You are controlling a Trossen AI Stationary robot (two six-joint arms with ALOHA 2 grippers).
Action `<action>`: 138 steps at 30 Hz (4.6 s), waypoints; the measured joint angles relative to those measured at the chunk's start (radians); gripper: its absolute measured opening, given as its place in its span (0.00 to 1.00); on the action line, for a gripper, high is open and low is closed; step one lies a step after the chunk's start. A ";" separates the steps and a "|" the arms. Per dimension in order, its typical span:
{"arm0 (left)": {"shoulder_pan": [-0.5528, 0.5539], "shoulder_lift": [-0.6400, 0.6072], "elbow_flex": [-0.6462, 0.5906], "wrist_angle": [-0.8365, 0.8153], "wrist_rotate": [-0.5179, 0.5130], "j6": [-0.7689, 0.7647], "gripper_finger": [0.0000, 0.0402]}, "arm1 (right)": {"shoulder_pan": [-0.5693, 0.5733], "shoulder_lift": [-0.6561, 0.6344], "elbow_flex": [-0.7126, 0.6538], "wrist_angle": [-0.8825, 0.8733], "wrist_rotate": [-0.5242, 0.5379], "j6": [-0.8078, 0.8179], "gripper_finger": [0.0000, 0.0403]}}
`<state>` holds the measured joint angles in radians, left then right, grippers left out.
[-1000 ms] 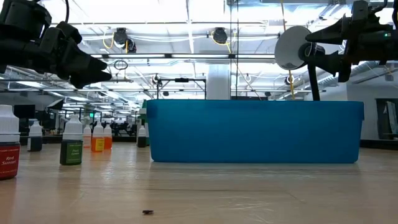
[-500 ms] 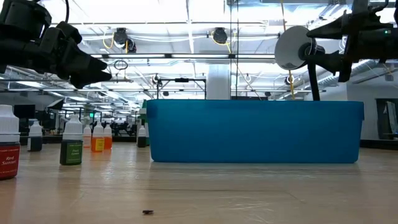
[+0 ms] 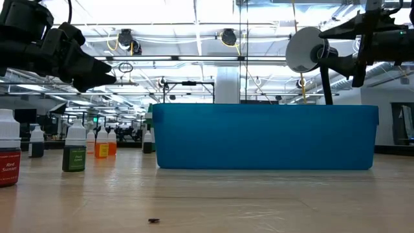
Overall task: Pick & Place food coloring
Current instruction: Put the large purple food coloring bottle into the blue bin
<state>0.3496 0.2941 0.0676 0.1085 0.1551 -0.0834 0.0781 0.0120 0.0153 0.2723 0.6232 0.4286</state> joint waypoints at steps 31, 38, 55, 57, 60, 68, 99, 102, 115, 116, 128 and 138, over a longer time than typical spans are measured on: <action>0.000 0.000 0.000 -0.001 0.000 0.000 0.68 | -0.043 0.736 0.590 -0.340 0.075 -0.157 0.76; 0.000 0.000 0.000 0.000 0.000 0.000 0.68 | -0.195 1.175 0.956 -0.770 -0.071 -0.124 0.76; 0.000 0.000 0.000 -0.001 0.000 0.000 0.68 | -0.459 1.486 1.078 -0.927 -0.366 -0.128 0.76; 0.000 0.000 0.000 -0.001 0.001 0.000 0.68 | -0.464 1.508 1.078 -0.930 -0.366 -0.132 0.76; 0.000 0.000 0.000 -0.002 0.001 0.000 0.68 | -0.475 1.530 1.078 -0.927 -0.365 -0.134 0.76; 0.000 0.000 0.000 -0.001 0.001 0.000 0.68 | -0.483 1.541 1.078 -0.905 -0.363 -0.145 0.76; 0.000 0.000 0.000 0.000 0.000 0.000 0.68 | -0.482 1.597 1.077 -0.908 -0.363 -0.153 0.71; 0.000 0.000 0.000 0.000 0.000 0.000 0.68 | -0.482 1.597 1.077 -0.905 -0.363 -0.154 0.65; 0.000 0.000 0.000 0.000 0.000 0.000 0.68 | -0.482 1.597 1.077 -0.912 -0.358 -0.205 0.32; 0.000 0.000 0.000 0.000 0.000 0.000 0.68 | -0.480 1.597 1.077 -0.912 -0.358 -0.212 0.32; 0.000 0.000 0.000 0.000 0.000 0.000 0.68 | -0.340 1.445 1.168 -1.025 -0.205 -0.223 0.32; 0.000 0.000 0.000 0.000 0.000 0.000 0.68 | -0.027 1.336 1.209 -1.079 -0.341 -0.056 0.32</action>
<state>0.3496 0.2941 0.0674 0.1085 0.1555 -0.0834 0.0513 1.3478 1.2247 -0.8066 0.2821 0.3723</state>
